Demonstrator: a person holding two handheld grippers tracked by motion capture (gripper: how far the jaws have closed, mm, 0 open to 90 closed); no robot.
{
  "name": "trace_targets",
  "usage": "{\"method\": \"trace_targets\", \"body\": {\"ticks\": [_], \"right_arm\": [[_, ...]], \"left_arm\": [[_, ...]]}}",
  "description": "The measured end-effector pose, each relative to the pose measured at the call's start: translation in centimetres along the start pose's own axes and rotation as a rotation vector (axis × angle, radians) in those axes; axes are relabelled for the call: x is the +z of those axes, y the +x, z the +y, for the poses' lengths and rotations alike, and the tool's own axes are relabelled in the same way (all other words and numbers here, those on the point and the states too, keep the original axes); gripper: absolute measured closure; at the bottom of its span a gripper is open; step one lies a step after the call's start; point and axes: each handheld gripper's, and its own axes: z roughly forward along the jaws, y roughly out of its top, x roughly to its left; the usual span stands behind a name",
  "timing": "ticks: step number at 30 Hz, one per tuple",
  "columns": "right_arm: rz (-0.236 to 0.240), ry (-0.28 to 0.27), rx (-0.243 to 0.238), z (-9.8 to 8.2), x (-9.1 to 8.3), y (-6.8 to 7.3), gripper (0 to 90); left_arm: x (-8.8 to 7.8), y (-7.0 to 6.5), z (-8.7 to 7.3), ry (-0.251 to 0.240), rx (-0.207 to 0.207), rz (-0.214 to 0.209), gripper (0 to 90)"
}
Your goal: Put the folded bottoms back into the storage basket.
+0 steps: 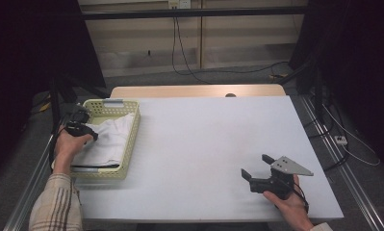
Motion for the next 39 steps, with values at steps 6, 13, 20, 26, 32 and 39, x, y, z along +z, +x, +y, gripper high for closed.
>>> {"method": "trace_targets", "body": {"ticks": [6,13,20,26,32,39], "right_arm": [[-0.001,-0.002,-0.002,0.0,-0.1,0.0,5.8],[0.0,-0.002,-0.001,0.0,0.0,0.0,5.8],[0.0,0.0,0.001,0.0,0.0,0.0,5.8],[0.003,0.0,0.001,0.0,0.0,-0.1,5.8],[0.007,0.0,0.002,0.0,0.1,-0.1,5.9],[0.006,-0.004,0.007,0.0,0.1,-0.3,5.9]], "left_arm": [[0.0,-0.6,0.0,0.005,0.045,0.094,90.0],[0.0,-0.3,-0.2,-0.044,0.021,0.1,90.0],[-1.5,-1.0,-0.3,-0.156,0.067,0.051,82.1],[-2.9,-0.9,-0.9,-0.248,0.089,0.028,77.3],[-4.2,-0.8,-1.7,-0.312,0.101,0.066,63.1],[-5.9,-0.9,-2.3,-0.4,0.107,0.091,41.8]]}}
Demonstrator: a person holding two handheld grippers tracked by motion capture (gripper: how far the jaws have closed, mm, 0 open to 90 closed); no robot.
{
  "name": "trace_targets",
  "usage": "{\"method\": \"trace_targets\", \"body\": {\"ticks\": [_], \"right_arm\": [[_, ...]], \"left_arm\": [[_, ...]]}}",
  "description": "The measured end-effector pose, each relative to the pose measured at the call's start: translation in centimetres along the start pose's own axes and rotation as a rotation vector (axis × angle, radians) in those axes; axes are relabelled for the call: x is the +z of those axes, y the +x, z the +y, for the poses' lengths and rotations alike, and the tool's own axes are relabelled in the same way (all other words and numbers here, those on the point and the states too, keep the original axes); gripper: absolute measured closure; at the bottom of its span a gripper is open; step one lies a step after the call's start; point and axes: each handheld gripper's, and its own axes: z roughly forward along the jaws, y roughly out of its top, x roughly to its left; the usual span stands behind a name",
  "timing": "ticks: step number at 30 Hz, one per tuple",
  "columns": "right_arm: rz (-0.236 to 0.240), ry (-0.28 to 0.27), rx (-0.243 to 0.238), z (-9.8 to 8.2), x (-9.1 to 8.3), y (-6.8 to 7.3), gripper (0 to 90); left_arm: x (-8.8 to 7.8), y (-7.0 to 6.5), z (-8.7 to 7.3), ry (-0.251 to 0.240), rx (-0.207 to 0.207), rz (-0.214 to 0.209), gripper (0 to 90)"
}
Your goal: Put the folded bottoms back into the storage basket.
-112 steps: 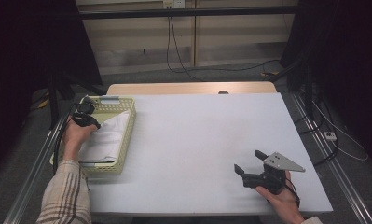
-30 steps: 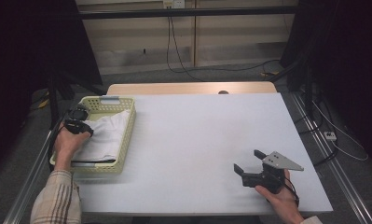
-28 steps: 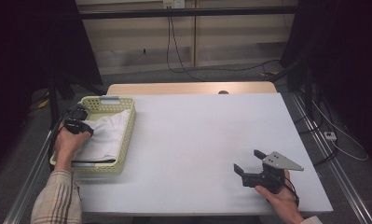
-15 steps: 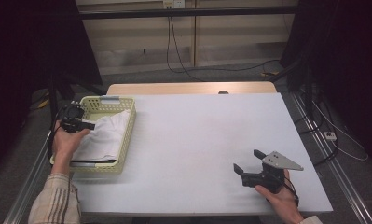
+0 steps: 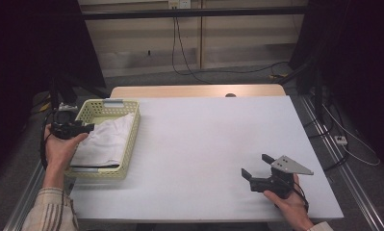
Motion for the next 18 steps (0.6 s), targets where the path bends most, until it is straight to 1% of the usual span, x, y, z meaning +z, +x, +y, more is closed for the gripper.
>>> {"method": "trace_targets", "body": {"ticks": [1,2,3,5,6,8,10,11,12,14,16,18], "right_arm": [[-0.003,0.001,0.004,0.0,-0.1,0.0,5.9],[-0.003,0.0,0.005,0.0,-0.1,-0.1,5.9],[-0.004,-0.002,0.006,0.0,-0.1,-0.1,5.9],[-0.005,-0.007,0.006,0.0,-0.1,-0.1,5.9],[-0.006,-0.008,0.006,0.0,-0.1,-0.1,5.9],[-0.007,-0.005,0.005,0.0,0.0,-0.1,5.9],[-0.007,-0.002,0.004,0.1,0.0,-0.1,5.9],[-0.008,-0.004,0.003,0.1,0.0,0.0,5.9],[-0.007,-0.003,-0.002,0.1,0.0,0.0,5.9],[-0.009,-0.003,0.002,0.1,-0.1,0.1,5.9],[-0.009,-0.006,0.001,0.1,-0.1,0.2,5.9],[-0.01,-0.008,0.0,0.2,0.0,0.2,5.9]], "left_arm": [[-0.2,0.0,0.0,-0.008,0.005,-0.006,38.9],[-0.2,-0.1,-0.1,-0.034,0.004,-0.017,37.2],[-0.3,-0.1,-0.2,-0.037,0.022,-0.026,35.0],[-0.4,-0.1,-0.4,-0.046,0.023,-0.019,29.9],[-0.5,-0.1,-0.5,-0.062,0.02,-0.019,27.3],[-0.9,-0.1,-0.6,-0.094,0.006,-0.034,24.0],[-1.3,-0.1,-0.7,-0.111,-0.012,-0.037,18.1],[-1.5,-0.2,-0.7,-0.124,-0.015,-0.045,16.6],[-1.8,-0.1,-0.7,-0.125,-0.016,-0.052,15.7],[-2.3,0.1,-0.7,-0.14,-0.039,-0.072,11.7],[-2.7,0.1,-0.8,-0.172,-0.049,-0.068,7.9],[-3.1,0.1,-1.0,-0.194,-0.054,-0.068,6.7]]}}
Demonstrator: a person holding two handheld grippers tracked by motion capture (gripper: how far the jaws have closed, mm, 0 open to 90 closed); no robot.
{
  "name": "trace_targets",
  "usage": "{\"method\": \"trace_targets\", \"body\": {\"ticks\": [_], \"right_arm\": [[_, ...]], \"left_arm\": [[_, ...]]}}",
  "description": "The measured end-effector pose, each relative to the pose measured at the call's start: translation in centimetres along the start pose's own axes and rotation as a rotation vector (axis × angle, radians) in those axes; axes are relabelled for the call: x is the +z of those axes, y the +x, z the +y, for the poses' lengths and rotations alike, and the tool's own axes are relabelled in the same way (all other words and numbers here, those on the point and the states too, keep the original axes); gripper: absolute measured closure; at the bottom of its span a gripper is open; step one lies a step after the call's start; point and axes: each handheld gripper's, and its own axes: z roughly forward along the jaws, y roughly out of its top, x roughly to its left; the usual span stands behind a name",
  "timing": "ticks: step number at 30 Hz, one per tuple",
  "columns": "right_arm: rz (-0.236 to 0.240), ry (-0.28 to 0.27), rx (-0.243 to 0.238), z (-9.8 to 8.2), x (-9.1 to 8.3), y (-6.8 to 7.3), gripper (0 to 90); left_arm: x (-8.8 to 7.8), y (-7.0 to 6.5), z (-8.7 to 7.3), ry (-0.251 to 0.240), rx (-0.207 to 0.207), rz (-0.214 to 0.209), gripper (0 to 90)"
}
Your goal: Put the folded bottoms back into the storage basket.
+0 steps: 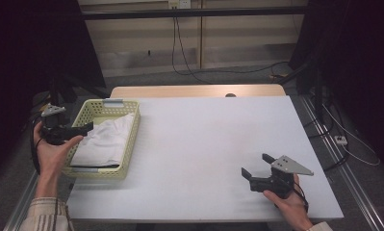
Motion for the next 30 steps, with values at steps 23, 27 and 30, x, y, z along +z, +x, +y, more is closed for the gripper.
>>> {"method": "trace_targets", "body": {"ticks": [23,27,30], "right_arm": [[0.01,-0.002,0.005,0.1,0.1,0.1,5.8],[0.009,-0.005,0.01,0.1,0.1,0.1,5.7],[0.007,-0.004,0.004,0.1,0.0,0.1,5.7]], "left_arm": [[-4.1,-2.1,-2.2,-0.1,0.023,-0.057,5.6],[-4.9,-2.3,-2.4,-0.104,0.022,-0.052,5.6],[-5.4,-2.7,-2.5,-0.1,0.035,-0.056,5.7]]}}
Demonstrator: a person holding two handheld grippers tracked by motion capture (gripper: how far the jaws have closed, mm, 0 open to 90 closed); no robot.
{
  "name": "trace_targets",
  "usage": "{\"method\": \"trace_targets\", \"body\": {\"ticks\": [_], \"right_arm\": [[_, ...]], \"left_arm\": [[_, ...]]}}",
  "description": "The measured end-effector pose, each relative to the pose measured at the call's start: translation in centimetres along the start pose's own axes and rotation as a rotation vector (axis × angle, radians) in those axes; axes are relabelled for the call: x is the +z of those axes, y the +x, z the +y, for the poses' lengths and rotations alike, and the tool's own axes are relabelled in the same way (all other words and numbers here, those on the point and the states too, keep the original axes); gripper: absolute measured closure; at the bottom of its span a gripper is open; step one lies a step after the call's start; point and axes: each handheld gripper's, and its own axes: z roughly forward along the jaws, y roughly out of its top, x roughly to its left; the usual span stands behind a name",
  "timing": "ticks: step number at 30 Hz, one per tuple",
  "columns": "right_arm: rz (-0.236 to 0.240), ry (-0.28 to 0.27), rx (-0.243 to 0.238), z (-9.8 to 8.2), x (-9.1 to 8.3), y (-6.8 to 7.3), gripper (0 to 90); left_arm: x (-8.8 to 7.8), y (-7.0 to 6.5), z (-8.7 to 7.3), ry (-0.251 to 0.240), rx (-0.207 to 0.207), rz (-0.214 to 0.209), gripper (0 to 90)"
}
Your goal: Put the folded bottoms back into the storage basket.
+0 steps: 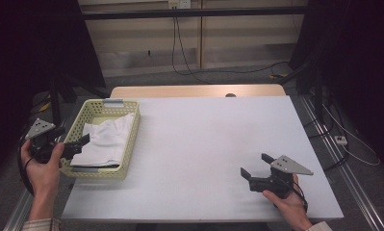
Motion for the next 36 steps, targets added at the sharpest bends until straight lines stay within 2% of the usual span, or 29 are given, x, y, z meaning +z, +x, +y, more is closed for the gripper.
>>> {"method": "trace_targets", "body": {"ticks": [13,19,27,30,33,36], "right_arm": [[-0.01,0.001,0.002,0.0,-0.1,0.0,5.7],[-0.008,0.0,0.001,0.0,-0.1,0.0,5.7],[-0.009,0.001,0.0,0.0,-0.1,0.0,5.7],[-0.009,0.001,0.0,0.0,-0.1,0.0,5.8],[-0.007,-0.001,0.001,0.0,-0.1,0.0,5.7],[-0.007,0.0,0.0,0.0,-0.1,0.0,5.7]], "left_arm": [[-1.3,-2.1,-0.4,-0.005,0.04,-0.031,5.6],[-1.4,-3.3,-1.1,0.001,0.05,-0.035,5.6],[-1.5,-6.2,-1.1,-0.01,0.064,-0.055,5.6],[-1.4,-7.4,-1.2,-0.012,0.066,-0.077,5.7],[-1.0,-8.9,-1.2,-0.008,0.086,-0.091,5.6],[-0.3,-10.3,-1.2,0.006,0.101,-0.131,5.7]]}}
